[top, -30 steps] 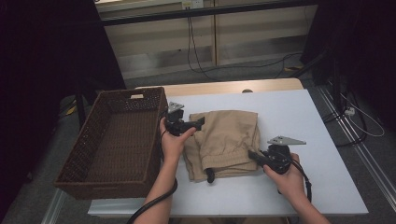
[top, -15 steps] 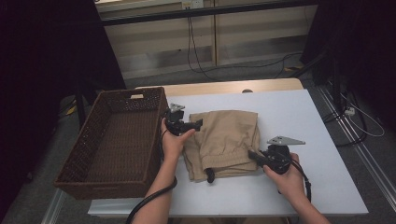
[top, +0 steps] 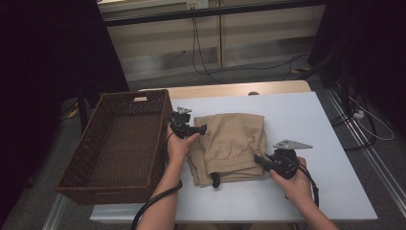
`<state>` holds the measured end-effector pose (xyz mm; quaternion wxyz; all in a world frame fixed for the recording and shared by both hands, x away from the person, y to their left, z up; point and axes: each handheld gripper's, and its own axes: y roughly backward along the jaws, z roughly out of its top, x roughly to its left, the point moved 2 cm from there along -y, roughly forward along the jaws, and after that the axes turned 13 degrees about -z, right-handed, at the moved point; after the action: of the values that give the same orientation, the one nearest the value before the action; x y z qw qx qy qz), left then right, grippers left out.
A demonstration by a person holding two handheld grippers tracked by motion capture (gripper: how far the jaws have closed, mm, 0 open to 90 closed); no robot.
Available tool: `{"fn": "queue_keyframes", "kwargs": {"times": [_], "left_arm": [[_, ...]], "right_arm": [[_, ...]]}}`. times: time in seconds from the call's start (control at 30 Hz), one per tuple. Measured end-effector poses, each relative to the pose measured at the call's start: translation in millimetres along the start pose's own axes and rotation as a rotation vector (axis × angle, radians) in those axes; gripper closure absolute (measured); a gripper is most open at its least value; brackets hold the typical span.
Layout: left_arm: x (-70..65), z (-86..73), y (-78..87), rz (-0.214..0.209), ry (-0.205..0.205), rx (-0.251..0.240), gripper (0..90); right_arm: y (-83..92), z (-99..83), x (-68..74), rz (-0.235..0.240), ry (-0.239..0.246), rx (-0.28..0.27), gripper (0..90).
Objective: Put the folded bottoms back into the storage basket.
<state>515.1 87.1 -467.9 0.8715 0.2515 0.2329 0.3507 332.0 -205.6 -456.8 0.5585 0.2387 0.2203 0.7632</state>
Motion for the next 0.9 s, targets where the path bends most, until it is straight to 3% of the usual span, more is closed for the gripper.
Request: {"fn": "queue_keyframes", "kwargs": {"times": [0.17, 0.3, 0.53, 0.63, 0.77, 0.8, 0.83, 0.87, 0.9], "left_arm": [[6.1, -3.6, -4.6, 0.032, -0.011, 0.038, 7.3], [9.0, -6.1, -7.8, 0.029, 0.007, 0.056, 7.4], [4.4, -4.5, -12.2, 0.043, -0.010, 0.073, 10.1], [-0.8, -2.4, -11.8, 0.029, -0.020, 0.087, 19.6], [-7.4, 0.5, -11.2, 0.005, -0.019, 0.102, 42.6], [-8.5, 1.0, -10.7, -0.004, -0.023, 0.116, 42.6], [-10.5, 2.0, -9.9, -0.022, -0.017, 0.126, 52.4], [-10.5, 2.0, -9.9, -0.022, -0.017, 0.126, 56.7], [-13.3, 2.7, -9.8, -0.053, 0.006, 0.128, 65.4]], "right_arm": [[-0.2, 0.0, 0.6, -0.005, 0.005, 0.002, 77.3], [-0.4, -0.2, 0.6, -0.005, 0.008, 0.002, 77.3], [-1.5, 0.2, 1.5, -0.009, 0.012, 0.005, 77.3], [-1.9, 0.3, 1.9, -0.009, 0.014, 0.009, 77.3], [-2.8, 0.3, 3.1, -0.012, 0.020, 0.012, 77.3], [-2.8, 0.3, 3.1, -0.012, 0.020, 0.012, 77.3], [-3.1, 0.3, 4.0, -0.017, 0.029, 0.010, 77.3], [-3.2, 0.3, 4.4, -0.017, 0.030, 0.010, 77.3], [-3.1, 0.4, 4.7, -0.018, 0.031, 0.009, 77.3]]}}
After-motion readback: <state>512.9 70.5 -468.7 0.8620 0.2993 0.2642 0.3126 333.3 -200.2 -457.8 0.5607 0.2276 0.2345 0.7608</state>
